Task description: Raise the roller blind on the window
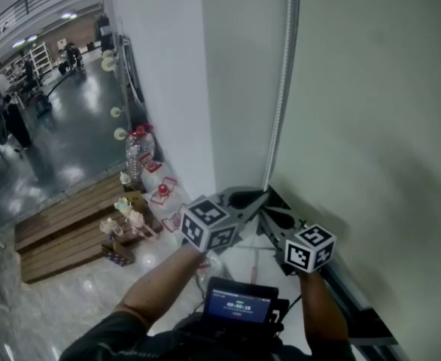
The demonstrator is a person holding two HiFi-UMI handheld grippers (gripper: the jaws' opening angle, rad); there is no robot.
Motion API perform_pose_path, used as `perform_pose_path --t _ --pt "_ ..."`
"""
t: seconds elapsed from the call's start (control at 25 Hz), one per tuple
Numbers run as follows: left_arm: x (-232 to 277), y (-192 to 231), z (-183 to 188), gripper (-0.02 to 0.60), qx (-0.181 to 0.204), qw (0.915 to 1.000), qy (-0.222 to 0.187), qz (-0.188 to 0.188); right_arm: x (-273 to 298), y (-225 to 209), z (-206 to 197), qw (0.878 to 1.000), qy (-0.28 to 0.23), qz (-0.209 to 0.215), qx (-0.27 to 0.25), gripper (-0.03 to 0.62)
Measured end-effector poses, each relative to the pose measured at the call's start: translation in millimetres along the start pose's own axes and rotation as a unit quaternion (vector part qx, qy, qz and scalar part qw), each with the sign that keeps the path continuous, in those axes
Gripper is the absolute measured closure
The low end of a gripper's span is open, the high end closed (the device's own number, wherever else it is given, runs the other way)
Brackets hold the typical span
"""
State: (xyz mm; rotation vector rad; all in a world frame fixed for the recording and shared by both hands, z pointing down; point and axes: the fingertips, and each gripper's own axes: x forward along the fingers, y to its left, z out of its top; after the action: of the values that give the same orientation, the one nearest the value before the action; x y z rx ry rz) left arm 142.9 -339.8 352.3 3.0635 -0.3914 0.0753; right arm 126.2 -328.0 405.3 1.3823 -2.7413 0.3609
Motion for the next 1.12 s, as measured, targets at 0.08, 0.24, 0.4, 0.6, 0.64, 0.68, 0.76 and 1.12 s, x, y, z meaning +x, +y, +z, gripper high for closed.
perform_pose_path --t 0.08,0.24,0.4,0.6,0.64,0.68,0.76,1.12 --pt "-1 0 -7 0.586 -0.009 1.0 0.002 -0.002 -1 -1 -7 1.0 0.01 0.0 -0.001 0.578" --pt "-3 1 -7 0.586 -0.007 1.0 0.006 0.001 -19 -18 10 0.997 0.013 -0.043 -0.055 0.539" --pt "-2 5 -8 0.586 -0.006 1.0 0.004 0.002 -41 -24 72 0.995 -0.058 -0.046 -0.064 0.49" --pt "0 -3 -6 0.586 -0.001 0.9999 0.003 -0.01 -37 -4 153 0.986 -0.147 -0.018 -0.079 0.489" --pt "0 -4 -7 0.586 0.0 0.9999 0.003 -0.012 -34 1 165 0.984 -0.162 -0.014 -0.079 0.49" --pt "-1 -5 -8 0.586 0.0 0.9999 0.004 -0.014 -31 5 174 0.981 -0.174 -0.011 -0.081 0.49" --pt "-3 -7 -12 0.586 -0.002 0.9998 0.008 -0.016 -24 11 184 0.979 -0.183 -0.006 -0.088 0.49" --pt "-4 -3 -13 0.586 0.008 0.9998 0.016 -0.012 -10 18 203 0.975 -0.206 0.026 -0.078 0.578"
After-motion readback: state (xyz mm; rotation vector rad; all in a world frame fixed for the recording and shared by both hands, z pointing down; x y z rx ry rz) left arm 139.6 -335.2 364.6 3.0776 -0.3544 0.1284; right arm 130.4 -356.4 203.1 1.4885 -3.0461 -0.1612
